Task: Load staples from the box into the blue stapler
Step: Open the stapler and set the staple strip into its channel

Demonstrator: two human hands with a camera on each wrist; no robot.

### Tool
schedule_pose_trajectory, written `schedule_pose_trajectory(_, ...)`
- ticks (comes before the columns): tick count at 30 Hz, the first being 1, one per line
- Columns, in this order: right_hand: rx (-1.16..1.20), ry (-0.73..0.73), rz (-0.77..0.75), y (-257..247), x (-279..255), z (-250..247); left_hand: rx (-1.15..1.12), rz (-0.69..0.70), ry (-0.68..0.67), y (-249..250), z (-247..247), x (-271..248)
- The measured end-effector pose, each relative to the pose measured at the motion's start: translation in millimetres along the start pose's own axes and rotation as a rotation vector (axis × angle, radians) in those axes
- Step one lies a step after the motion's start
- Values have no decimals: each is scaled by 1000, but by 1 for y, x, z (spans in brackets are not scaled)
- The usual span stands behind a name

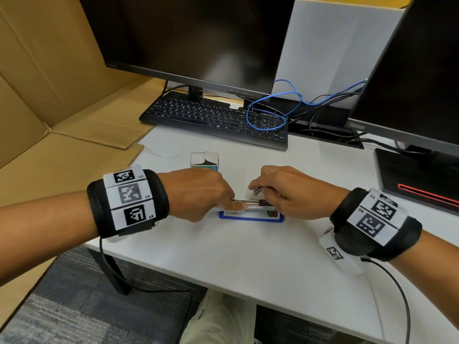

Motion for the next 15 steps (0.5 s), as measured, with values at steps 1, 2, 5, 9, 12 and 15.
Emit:
schedule_pose_trajectory(1, -2, 24, -6, 0, 0, 0, -4, 4, 6, 0, 0, 0)
schedule_pose_trajectory(2, -2, 57, -8, 0, 0, 0, -8, 7, 12, 0, 0, -1)
schedule_pose_trajectory(5, 73, 173, 15, 4, -3, -4, -21, 12, 20, 1, -1, -1)
schedule_pose_trajectory(9, 279, 203, 112, 9, -7, -6, -29, 10, 23, 1, -2, -2)
schedule_pose_trajectory(12, 337, 174, 151, 7, -8, -2, -40, 14, 26, 2, -1, -3)
schedule_pose_trajectory(15, 361, 176, 174, 5, -8, 0, -59, 8, 35, 2, -3, -4)
Point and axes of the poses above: each hand's wrist, its own x-axis towards the middle knuckle, its own z-axis out of the palm, y = z × x, the point moved 2 cm from there along x, towards the middle knuckle, and after that the axes turned 11 degrees about -x, right-handed, at the moved point
